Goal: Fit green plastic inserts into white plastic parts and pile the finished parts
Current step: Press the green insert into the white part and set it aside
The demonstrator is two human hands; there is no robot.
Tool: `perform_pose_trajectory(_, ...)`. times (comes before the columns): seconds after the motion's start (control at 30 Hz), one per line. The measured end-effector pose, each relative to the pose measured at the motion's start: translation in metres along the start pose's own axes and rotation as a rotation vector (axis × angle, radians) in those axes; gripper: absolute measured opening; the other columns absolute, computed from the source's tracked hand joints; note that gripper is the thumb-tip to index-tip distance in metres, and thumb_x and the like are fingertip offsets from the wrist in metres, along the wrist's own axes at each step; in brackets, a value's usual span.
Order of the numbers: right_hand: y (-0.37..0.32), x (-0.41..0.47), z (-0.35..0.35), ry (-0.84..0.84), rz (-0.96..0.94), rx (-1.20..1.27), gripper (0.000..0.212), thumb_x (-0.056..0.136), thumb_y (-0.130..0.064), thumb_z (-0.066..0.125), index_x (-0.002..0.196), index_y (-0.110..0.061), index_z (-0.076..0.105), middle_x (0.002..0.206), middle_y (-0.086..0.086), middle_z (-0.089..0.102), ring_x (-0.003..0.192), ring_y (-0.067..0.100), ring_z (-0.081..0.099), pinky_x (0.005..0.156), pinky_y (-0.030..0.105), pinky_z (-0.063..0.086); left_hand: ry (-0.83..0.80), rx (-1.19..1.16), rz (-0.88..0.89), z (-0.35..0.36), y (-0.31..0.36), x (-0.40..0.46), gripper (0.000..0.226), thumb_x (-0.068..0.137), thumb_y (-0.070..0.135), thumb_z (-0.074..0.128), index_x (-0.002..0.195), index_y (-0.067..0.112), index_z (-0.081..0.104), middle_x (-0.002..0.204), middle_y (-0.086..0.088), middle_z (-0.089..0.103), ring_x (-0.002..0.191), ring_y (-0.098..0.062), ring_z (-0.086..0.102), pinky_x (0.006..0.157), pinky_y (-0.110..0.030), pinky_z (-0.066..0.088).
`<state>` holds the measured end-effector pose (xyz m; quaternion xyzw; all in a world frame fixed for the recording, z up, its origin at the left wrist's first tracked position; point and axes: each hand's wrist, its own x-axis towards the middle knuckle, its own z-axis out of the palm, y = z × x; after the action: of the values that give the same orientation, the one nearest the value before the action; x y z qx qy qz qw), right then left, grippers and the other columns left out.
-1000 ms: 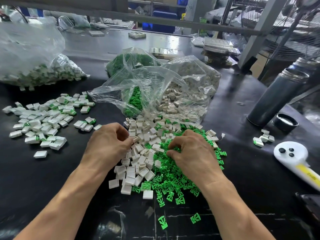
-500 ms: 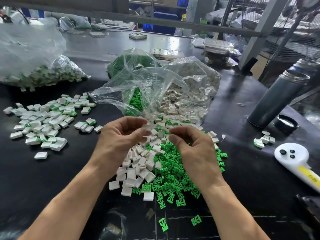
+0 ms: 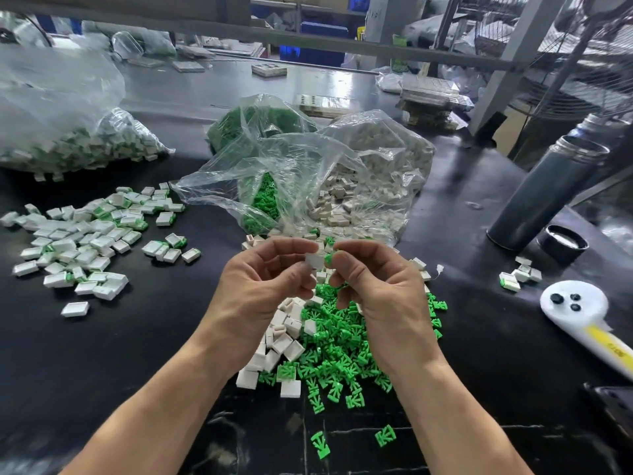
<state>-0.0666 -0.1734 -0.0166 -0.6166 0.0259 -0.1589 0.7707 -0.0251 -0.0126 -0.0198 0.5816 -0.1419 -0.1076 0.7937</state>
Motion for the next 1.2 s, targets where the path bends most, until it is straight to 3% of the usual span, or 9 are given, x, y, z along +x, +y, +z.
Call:
perform_pose_trajectory(0.2,0.002,-0.004,0.005,-0.009,0.013,-0.003,0.004,0.091,-0.005,0.073,0.092,-0.008,0.075,0.076,0.004,0.073,0.067,0.013,0.065,0.051,0.024,0.051,0.054,0.159,0.086,0.005,0.000,-0.002,0.026,0.081,0.014,0.079,0.107,0.013,0.077,0.098,-0.020,0.073,0.080,-0.018,0.067,0.071,-0.022,0.057)
perform_pose_trajectory(0.43,0.005,-0.004,0.007,-0.015,0.042,0.027,0.006,0.093,-0.005,0.071,0.093,-0.010,0.075,0.077,0.006,0.074,0.067,0.015,0.068,0.051,0.025,0.052,0.059,0.070,0.076,0.009,-0.004,-0.002,0.027,0.078,0.007,0.077,0.105,0.004,0.076,0.092,-0.017,0.078,0.079,-0.024,0.074,0.073,-0.032,0.062)
perform_pose_trajectory(0.67,0.005,-0.002,0.007,0.020,0.029,0.012,0.009,0.091,-0.005,0.073,0.089,-0.014,0.074,0.070,-0.002,0.067,0.062,0.010,0.057,0.048,0.023,0.045,0.080,0.109,0.073,0.007,-0.006,-0.001,0.024,0.079,0.009,0.078,0.103,0.008,0.080,0.085,-0.020,0.076,0.069,-0.022,0.070,0.067,-0.031,0.062)
perform_pose_trajectory(0.87,0.004,-0.002,0.005,0.019,0.046,-0.010,0.004,0.092,-0.006,0.072,0.093,-0.009,0.074,0.073,0.000,0.067,0.061,0.009,0.054,0.049,0.022,0.044,0.089,0.084,0.067,0.007,-0.005,-0.001,0.016,0.077,0.013,0.079,0.090,0.004,0.077,0.078,-0.019,0.074,0.062,-0.024,0.070,0.059,-0.030,0.060)
perform_pose_trajectory(1.2,0.007,-0.001,-0.001,0.034,-0.026,-0.176,0.002,0.093,-0.013,0.074,0.093,-0.016,0.075,0.076,-0.005,0.072,0.060,0.001,0.057,0.061,0.017,0.045,0.056,0.078,0.029,0.012,0.001,-0.003,0.025,0.076,0.005,0.075,0.100,0.000,0.076,0.084,-0.020,0.077,0.067,-0.024,0.073,0.065,-0.030,0.063)
